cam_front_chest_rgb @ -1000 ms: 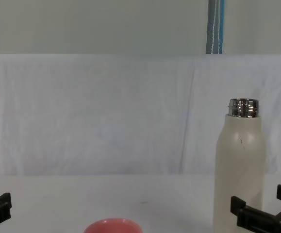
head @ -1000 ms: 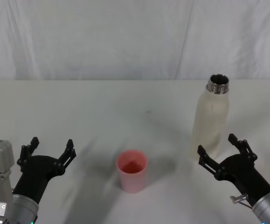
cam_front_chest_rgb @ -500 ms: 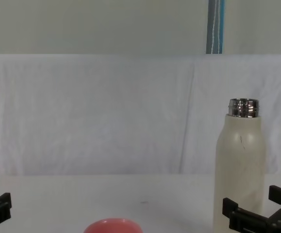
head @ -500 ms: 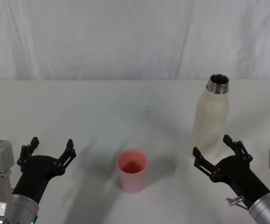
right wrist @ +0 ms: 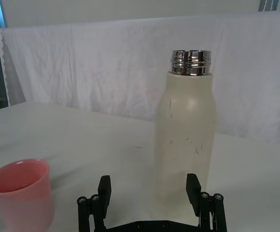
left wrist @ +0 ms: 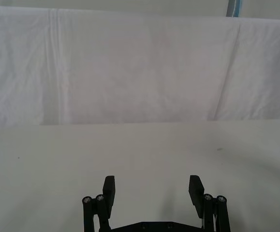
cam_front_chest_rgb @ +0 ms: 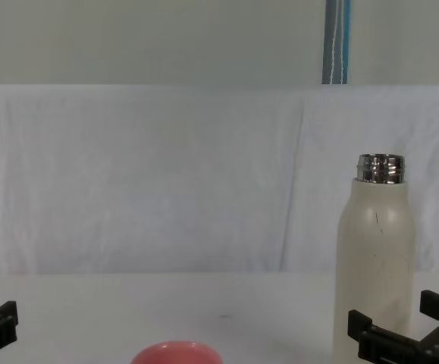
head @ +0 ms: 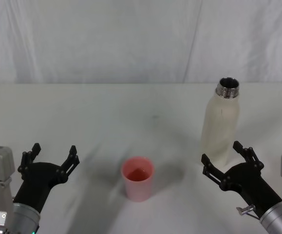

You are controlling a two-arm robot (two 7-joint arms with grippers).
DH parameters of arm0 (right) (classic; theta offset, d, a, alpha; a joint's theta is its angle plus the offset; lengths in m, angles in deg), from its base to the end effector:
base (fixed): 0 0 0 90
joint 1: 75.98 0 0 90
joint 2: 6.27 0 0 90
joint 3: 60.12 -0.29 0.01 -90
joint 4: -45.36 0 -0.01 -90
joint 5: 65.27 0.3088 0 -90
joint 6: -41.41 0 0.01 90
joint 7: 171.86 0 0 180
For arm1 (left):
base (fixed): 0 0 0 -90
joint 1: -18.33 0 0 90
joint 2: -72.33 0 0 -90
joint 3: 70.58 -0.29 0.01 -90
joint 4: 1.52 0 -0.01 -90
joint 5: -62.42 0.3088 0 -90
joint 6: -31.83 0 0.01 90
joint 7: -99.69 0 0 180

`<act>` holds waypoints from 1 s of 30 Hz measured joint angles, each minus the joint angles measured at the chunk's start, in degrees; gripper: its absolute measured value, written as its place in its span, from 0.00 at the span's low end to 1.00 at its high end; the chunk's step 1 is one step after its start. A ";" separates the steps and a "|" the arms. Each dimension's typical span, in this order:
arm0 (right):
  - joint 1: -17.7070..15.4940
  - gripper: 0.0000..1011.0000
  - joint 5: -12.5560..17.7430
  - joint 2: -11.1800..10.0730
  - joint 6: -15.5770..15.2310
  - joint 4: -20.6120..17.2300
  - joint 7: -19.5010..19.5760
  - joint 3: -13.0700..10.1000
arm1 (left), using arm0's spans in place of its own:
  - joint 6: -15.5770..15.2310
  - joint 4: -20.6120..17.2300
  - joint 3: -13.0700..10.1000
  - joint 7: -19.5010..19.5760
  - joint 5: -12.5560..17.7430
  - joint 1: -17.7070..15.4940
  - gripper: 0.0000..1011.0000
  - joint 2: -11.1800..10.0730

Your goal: Grasp the thermos with one hand and pour water into the cup lid.

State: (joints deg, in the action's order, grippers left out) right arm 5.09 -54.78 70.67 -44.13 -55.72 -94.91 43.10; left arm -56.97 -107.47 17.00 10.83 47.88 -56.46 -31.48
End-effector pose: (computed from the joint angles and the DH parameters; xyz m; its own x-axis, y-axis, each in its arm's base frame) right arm 0.2736 0.0184 -0.2944 0.4728 -0.8811 0.0143 0.8790 0.4727 0.0627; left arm 0.2530 0.0375 -0.2853 0.1246 0.9917 -0.0326 -0.9921 0.1241 -0.0177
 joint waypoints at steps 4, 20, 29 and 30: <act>0.00 0.99 -0.01 0.00 -0.01 0.00 0.00 0.00 | 0.00 0.00 0.00 0.00 0.00 0.00 0.99 0.00; 0.00 0.99 -0.02 0.00 -0.05 0.00 0.06 0.00 | 0.00 0.00 0.00 0.00 0.00 0.00 0.99 0.00; 0.00 0.99 -0.01 0.00 -0.05 0.00 0.08 0.00 | 0.00 0.00 0.00 0.00 0.00 0.00 0.99 0.00; 0.00 0.99 -0.01 0.00 -0.05 0.00 0.08 0.00 | 0.00 0.00 0.00 0.00 0.00 0.00 0.99 0.00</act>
State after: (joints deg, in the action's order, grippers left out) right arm 5.09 -54.79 70.66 -44.18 -55.72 -94.83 43.10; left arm -56.98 -107.47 17.00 10.83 47.88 -56.46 -31.48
